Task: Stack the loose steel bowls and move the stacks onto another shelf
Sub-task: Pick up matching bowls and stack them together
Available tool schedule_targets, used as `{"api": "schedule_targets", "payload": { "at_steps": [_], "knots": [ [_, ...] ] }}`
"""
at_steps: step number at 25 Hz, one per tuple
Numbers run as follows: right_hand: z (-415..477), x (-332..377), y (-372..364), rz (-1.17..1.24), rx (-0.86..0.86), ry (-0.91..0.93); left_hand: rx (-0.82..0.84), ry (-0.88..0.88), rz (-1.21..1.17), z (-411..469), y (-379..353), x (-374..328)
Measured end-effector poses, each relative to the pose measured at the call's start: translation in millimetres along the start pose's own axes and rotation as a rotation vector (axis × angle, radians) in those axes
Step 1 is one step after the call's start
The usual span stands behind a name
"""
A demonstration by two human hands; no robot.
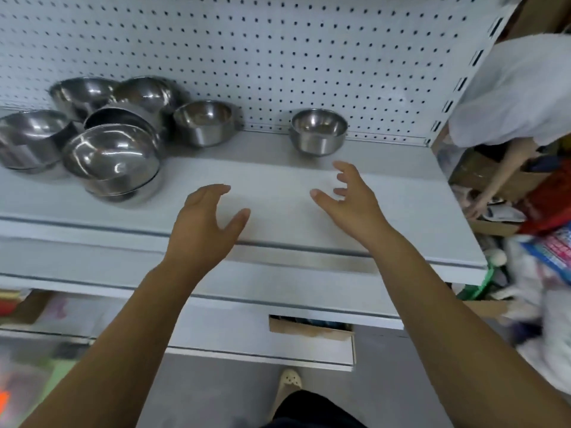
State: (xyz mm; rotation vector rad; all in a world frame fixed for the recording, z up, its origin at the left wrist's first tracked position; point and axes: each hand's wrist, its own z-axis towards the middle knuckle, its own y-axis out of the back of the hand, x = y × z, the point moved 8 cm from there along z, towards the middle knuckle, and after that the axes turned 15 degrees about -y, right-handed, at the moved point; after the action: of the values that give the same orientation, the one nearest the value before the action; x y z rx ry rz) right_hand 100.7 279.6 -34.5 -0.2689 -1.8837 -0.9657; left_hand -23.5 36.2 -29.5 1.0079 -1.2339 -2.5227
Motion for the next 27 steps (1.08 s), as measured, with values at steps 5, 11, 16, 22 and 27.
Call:
{"api": "schedule_targets", "payload": {
  "at_steps": [5,11,16,22,27],
  "knots": [
    [56.0,29.7,8.4,-0.008,-0.093,0.076,-0.052,0.151,-0.053,16.3,-17.0,34.1],
    [116.6,21.1,5.5,-0.039,-0.099,0.01,-0.091,0.125,0.06,11.3,-22.5,36.0],
    [131.9,30.4,11.3,0.0,-0.218,0.119,-0.155,0.131,0.04,11.6,-20.9,38.4],
    [98.8,36.8,-19.9,0.151,0.03,0.195,-0.188,0.171,-0.161,6.5,-17.1,47.6],
    [55.1,47.2,-66.2,0.094,0.336,0.323,-0.243,0.141,-0.39,4.0,-9.8,51.7]
  ]
}}
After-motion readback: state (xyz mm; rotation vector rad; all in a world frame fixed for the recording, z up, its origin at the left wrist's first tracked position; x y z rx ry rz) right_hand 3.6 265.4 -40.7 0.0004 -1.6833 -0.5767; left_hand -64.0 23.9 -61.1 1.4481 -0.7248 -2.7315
